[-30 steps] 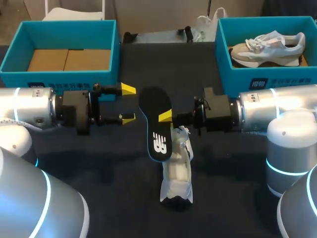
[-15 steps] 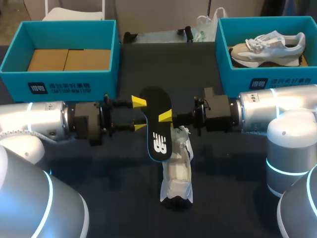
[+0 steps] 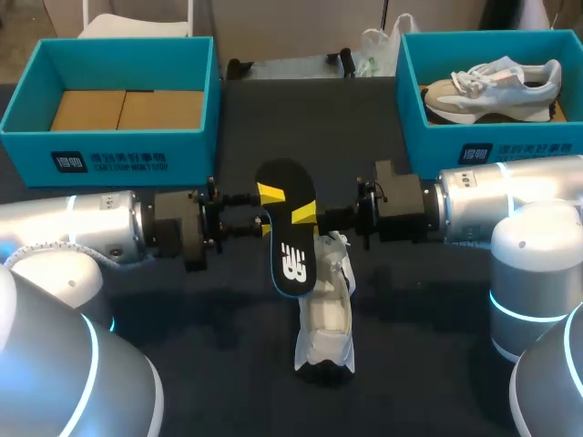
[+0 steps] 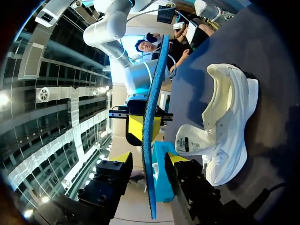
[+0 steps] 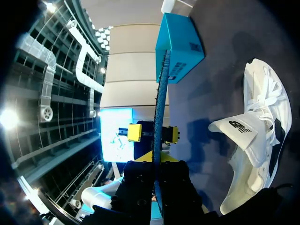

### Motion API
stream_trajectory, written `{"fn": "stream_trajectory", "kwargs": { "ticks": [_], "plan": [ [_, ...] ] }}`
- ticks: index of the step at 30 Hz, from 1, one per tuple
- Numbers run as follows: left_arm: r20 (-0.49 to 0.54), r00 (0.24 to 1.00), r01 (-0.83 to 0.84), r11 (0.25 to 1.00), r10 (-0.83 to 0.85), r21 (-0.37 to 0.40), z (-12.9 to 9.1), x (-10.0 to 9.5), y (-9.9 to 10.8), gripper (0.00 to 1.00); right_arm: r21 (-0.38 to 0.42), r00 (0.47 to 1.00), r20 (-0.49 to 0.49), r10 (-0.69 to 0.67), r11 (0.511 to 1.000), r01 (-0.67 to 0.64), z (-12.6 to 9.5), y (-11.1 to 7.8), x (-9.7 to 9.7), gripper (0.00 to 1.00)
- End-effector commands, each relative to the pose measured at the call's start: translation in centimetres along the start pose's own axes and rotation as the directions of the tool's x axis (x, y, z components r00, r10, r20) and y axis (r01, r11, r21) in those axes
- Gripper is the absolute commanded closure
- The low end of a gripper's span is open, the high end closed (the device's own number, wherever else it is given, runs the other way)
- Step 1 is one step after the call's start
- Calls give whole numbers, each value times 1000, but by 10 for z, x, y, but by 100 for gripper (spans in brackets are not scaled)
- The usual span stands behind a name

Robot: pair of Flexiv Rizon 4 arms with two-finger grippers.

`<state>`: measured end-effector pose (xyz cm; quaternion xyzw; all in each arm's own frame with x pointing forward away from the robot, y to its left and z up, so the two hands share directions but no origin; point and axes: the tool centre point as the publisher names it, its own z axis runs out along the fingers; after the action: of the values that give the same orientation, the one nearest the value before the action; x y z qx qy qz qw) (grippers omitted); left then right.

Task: Take the shoe out of the shoebox, open the shoe tongue, remove and reinsert the insole, then place the shoe into the shoebox

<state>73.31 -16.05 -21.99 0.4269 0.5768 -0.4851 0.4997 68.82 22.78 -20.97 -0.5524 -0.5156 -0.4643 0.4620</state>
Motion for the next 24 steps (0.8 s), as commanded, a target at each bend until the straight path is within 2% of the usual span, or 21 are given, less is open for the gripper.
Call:
{"fn": "stream_trajectory", "kwargs": {
  "ticks": [1, 17, 24],
  "plan": [
    [-2, 1000, -3, 1000, 3, -3, 5, 0, 2, 60, -3, 1000, 3, 1, 1000, -1, 1, -1, 0, 100],
    [-10, 999, -42, 999, 42, 2, 13, 0, 7, 71, -3, 1000, 3, 1, 1000, -1, 1, -1, 0, 100],
    [-6, 998, -68, 998, 68, 2, 14, -3, 8, 80, -3, 1000, 3, 1, 1000, -1, 1, -1, 0, 100]
  ]
}}
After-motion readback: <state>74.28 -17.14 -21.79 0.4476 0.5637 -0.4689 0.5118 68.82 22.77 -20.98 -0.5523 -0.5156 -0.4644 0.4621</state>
